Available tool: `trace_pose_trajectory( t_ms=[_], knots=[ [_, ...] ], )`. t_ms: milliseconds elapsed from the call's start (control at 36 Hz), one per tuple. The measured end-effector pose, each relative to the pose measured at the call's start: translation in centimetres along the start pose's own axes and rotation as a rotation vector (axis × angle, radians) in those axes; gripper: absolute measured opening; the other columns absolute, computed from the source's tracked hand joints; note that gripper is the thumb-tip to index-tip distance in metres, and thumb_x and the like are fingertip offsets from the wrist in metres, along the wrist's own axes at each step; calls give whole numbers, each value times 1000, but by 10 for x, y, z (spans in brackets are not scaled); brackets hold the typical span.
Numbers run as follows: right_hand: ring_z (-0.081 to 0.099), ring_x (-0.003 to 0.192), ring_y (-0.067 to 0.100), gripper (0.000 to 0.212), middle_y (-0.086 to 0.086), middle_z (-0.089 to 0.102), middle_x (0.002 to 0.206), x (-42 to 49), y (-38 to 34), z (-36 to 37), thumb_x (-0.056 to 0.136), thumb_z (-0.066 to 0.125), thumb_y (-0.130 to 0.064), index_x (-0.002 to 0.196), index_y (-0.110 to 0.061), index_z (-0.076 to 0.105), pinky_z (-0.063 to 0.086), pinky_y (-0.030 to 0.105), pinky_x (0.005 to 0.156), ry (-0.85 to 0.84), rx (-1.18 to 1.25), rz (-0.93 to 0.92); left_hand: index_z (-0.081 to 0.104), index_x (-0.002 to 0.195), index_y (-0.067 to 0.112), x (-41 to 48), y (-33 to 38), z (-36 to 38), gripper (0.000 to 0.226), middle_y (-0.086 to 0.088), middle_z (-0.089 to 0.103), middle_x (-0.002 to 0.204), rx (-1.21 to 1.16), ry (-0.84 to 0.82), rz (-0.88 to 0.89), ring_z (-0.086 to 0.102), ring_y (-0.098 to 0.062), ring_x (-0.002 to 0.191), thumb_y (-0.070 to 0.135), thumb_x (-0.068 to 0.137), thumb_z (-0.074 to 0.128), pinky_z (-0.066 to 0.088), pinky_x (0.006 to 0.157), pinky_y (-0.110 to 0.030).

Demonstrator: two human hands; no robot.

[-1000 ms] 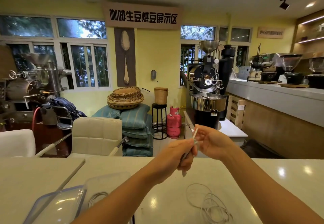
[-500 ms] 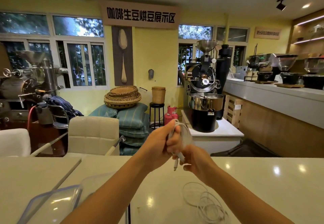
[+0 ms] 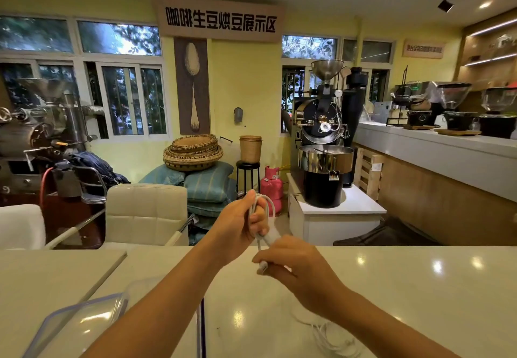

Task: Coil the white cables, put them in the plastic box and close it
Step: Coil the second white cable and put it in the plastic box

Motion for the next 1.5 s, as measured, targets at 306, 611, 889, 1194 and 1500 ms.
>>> trace_pose_trajectory(
  t_ms=[306,611,889,1194,1500],
  knots=[
    [32,124,7,23,-15,26,137,19,19,-29,83,60,-13,79,-35,59,38,31,104,83,497,355,51,76,8,-7,3,13,45,5,41,38,103,-161,-98,36,-5,36,30,99,19,34,63,-27],
    [65,72,8,8,3,66,80,19,40,-19,84,58,-12,80,-18,59,54,14,61,227,733,529,54,77,10,-7,4,14,43,3,46,47,216,-57,-90,42,-8,46,28,100,22,51,59,-25],
    [64,77,9,10,-3,64,81,26,49,-22,79,65,-14,87,-20,65,56,15,62,306,580,544,63,93,10,-1,4,11,28,-11,64,89,289,80,-51,60,-20,83,15,97,36,51,78,-31],
    [59,76,7,31,1,62,90,28,51,-20,75,69,-10,107,-8,67,49,12,61,295,446,612,61,77,11,1,8,-4,12,-7,62,76,578,263,-9,62,-17,68,17,87,58,56,64,-28],
    [47,65,-1,32,0,57,91,28,50,-15,73,72,-10,105,-5,67,39,10,54,263,284,586,59,76,15,0,9,-7,9,-5,62,75,694,265,-24,64,-14,64,10,81,65,57,56,-22]
  ],
)
Point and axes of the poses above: each hand's wrist, its own x-axis towards the middle knuckle, its own z-axis out of the palm, y = z × x, the point moved 6 cm from there along x, towards the middle knuckle
